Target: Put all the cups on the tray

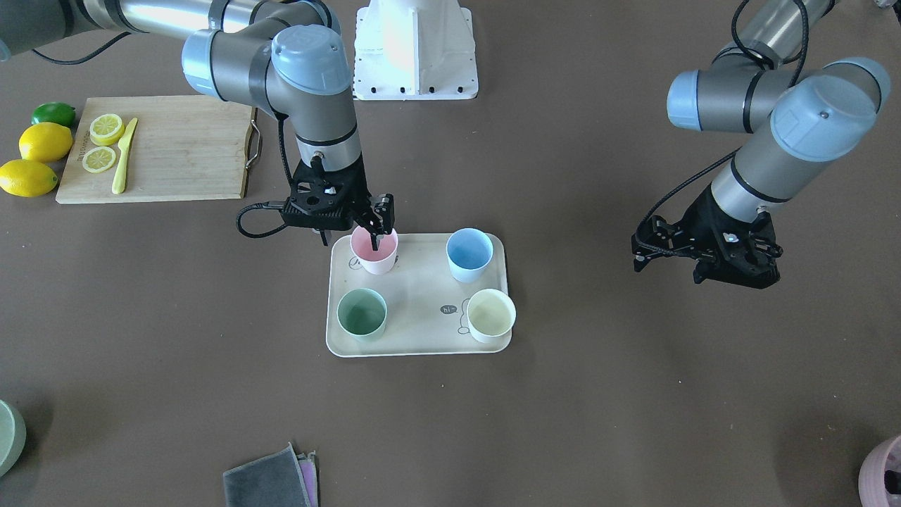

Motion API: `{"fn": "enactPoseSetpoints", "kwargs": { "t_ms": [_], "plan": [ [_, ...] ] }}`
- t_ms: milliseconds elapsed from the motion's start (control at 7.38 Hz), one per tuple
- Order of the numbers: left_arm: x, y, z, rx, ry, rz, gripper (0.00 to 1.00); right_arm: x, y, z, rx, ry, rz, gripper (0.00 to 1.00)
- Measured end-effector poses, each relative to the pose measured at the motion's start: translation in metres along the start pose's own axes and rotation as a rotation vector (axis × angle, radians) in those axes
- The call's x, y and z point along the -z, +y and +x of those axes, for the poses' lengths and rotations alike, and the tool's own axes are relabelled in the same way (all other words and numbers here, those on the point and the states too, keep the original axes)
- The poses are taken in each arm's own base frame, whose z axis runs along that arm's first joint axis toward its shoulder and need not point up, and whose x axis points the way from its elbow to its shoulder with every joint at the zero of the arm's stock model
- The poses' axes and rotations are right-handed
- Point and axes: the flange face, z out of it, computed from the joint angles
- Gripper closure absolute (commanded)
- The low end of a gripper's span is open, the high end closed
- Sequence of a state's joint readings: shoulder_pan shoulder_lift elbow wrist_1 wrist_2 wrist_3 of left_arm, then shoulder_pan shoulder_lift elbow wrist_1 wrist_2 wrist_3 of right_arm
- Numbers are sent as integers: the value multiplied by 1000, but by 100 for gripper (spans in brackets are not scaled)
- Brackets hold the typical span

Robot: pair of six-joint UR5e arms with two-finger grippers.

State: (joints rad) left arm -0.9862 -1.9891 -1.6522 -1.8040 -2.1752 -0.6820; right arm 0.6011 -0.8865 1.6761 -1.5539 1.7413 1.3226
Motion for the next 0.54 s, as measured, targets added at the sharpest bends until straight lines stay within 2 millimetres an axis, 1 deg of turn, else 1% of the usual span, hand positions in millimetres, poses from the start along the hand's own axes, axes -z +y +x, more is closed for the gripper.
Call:
{"fn": "enactPoseSetpoints", "kwargs": {
  "t_ms": [136, 271, 407, 542],
  "plan": [
    [0, 0, -2, -2, -1, 0, 2, 2, -17, 15, 18, 14, 3, 0],
    [4, 0, -6, -1, -2, 5, 2, 1, -39, 44, 47, 43, 4, 0],
    [16, -2, -17, 3, 8, 8, 2, -1, -64, 84, 80, 84, 11, 0],
    [33, -3, -42, -2, 27, 3, 2, 1, -92, 134, 115, 131, 16, 0]
  ]
}}
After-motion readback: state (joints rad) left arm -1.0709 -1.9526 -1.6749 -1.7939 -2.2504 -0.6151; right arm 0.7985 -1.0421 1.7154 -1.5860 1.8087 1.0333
